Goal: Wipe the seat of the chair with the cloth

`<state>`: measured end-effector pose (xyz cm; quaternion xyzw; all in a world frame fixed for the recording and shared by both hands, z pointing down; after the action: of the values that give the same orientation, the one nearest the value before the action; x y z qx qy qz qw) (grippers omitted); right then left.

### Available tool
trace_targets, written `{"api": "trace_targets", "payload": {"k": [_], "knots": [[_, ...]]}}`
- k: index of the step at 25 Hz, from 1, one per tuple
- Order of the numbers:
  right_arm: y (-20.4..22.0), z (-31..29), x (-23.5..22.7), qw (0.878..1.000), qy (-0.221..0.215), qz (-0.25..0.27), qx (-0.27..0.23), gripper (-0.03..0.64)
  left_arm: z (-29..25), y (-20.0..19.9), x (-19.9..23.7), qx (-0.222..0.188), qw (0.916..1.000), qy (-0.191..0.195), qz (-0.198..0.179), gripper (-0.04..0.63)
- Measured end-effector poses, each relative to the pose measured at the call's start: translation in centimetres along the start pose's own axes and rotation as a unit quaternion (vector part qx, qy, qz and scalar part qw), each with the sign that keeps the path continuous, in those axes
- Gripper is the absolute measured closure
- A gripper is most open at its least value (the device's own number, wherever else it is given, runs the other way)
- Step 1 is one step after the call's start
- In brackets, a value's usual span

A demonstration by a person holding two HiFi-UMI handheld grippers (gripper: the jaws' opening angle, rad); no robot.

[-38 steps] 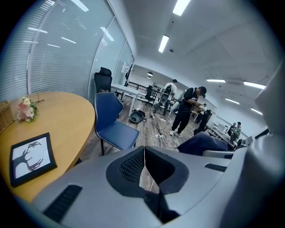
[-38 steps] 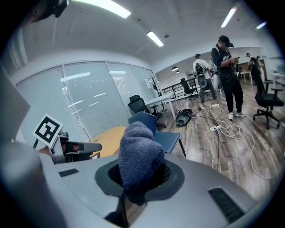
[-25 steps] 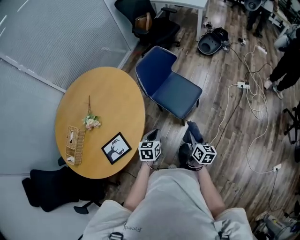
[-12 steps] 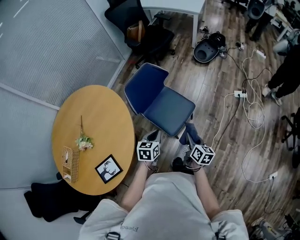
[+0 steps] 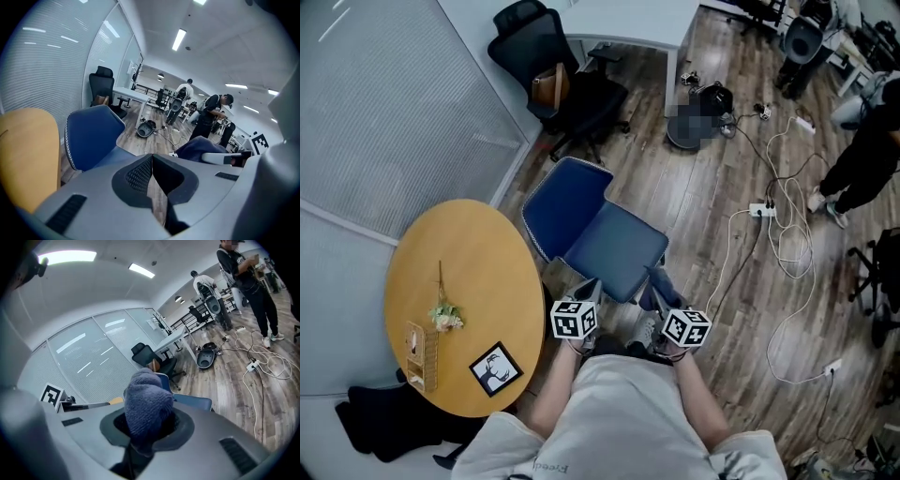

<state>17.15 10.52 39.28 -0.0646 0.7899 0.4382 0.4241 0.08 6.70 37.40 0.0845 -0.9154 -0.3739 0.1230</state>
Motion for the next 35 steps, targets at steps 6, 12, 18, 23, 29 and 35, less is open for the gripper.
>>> {"api": "trace_targets", "payload": {"k": [6, 12, 18, 23, 29, 35], "knots": [[3.4, -0.5, -1.2, 0.998, 0.002, -0.035, 0.045, 0.551, 0.2, 0.1, 3.4, 0.01, 0.9989, -0.047, 0.003, 0.568], [2.4, -4.2, -3.1, 0.994, 0.001, 0.016, 0.105, 0.551, -3.4, -1.5, 6.6, 0.008, 0.9983, -0.057, 0.008, 0.568], [-0.9, -10.1, -6.2, 0.994, 0.006, 0.047, 0.103, 0.551, -8.6, -1.3, 7.6, 0.021, 0.9982, -0.055, 0.009, 0.568], [0.2, -14.6, -7.5, 0.987, -0.011, 0.066, 0.144, 0.551, -12.9, -0.5, 9.0, 0.03, 0.9981, -0.053, -0.009, 0.568], [1.1, -18.9, -12.2, 0.98, 0.003, 0.094, 0.173, 0.55, -18.2, 1.3, 10.7, 0.057, 0.9975, -0.041, -0.011, 0.568], [1.9, -23.9, -18.1, 0.98, 0.024, 0.091, 0.175, 0.551, -22.6, 3.1, 11.9, 0.082, 0.9958, -0.021, -0.033, 0.568]]}}
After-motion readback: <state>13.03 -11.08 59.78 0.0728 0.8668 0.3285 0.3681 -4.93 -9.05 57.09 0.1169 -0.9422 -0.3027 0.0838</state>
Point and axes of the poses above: the fingertips, and each gripper's own axes: z backward along the fingers, x to its left, y out of its underside, the point moved 1 cm from there along z, backward along the fingers, and after that the axes turned 14 degrees about -y, right-handed, at the moved point
